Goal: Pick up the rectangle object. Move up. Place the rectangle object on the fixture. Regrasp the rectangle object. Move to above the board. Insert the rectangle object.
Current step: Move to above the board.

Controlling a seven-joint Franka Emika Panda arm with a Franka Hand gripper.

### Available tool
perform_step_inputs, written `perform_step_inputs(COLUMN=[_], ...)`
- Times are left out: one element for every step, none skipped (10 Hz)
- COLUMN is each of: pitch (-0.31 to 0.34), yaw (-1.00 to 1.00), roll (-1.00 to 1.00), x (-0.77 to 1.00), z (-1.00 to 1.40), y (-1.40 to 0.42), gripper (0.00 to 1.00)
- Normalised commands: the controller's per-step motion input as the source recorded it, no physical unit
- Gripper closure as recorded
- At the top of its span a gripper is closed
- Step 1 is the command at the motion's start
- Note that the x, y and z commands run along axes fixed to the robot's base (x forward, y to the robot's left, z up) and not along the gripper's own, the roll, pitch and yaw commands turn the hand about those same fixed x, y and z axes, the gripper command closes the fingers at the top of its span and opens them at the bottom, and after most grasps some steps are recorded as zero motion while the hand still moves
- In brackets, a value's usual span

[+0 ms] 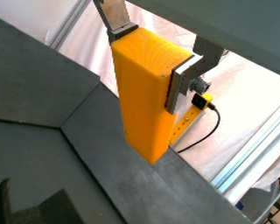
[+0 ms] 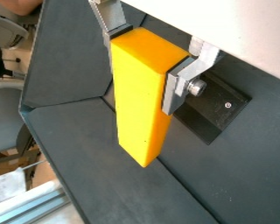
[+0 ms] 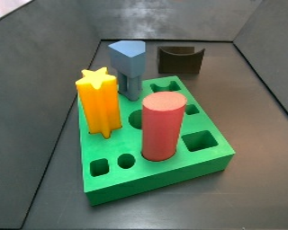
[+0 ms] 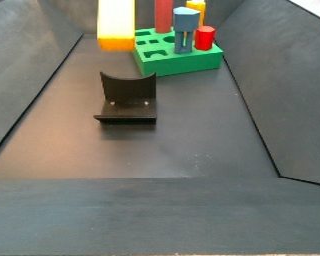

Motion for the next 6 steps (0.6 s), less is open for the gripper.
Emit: perform_step_inputs(pitch=[0.06,0.068,0.074,0.027,0.027,0.011], yaw=[-0.01,0.0,0.01,-0.12,-0.12,-0.12], roll=[-0.05,-0.05,-0.05,-1.0,-1.0,-1.0], x=[-0.08,-0.05,-0.04,-0.56,-0.55,-0.6], z=[0.75,0.51,0.39,0.15,0.12,0.15], y=[0.04,0.02,0.01,-1.0,-1.0,-1.0], gripper=[1.0,1.0,1.0,1.0,1.0,1.0])
